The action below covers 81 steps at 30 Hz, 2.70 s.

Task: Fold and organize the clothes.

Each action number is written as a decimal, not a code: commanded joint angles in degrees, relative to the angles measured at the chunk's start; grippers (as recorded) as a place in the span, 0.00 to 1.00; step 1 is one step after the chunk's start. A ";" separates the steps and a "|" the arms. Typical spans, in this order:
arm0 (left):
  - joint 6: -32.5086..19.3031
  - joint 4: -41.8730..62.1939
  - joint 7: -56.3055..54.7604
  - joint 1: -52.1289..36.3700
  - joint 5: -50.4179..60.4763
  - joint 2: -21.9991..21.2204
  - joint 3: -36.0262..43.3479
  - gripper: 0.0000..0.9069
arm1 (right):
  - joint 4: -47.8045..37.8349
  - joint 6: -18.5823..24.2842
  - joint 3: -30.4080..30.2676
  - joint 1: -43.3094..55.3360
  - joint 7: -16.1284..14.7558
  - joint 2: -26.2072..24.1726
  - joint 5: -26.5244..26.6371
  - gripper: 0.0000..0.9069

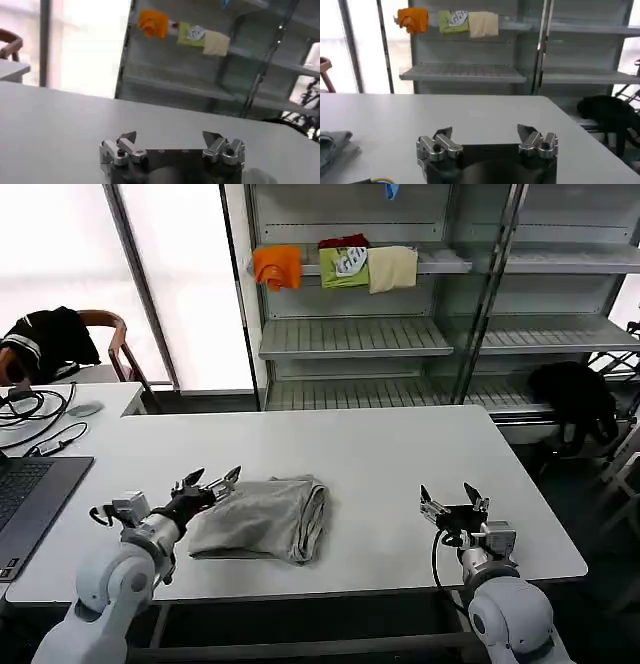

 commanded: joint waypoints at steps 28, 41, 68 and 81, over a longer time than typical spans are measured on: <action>0.02 6.32 7.35 6.72 6.42 -0.01 -2.58 0.40 | 0.09 -0.04 -0.76 -0.01 0.04 0.61 -0.18 1.00; -0.08 6.31 9.24 7.25 7.43 -0.93 -2.23 0.01 | -0.11 -0.05 -0.91 0.35 0.02 0.64 -0.47 1.00; -0.56 26.46 15.59 5.59 3.32 25.48 -32.34 0.00 | -2.71 -0.01 -2.43 3.73 0.23 -0.07 1.79 1.00; -0.25 20.54 15.32 3.80 7.28 21.81 -30.05 0.00 | -3.48 0.30 -1.96 3.98 0.11 -1.12 3.38 1.00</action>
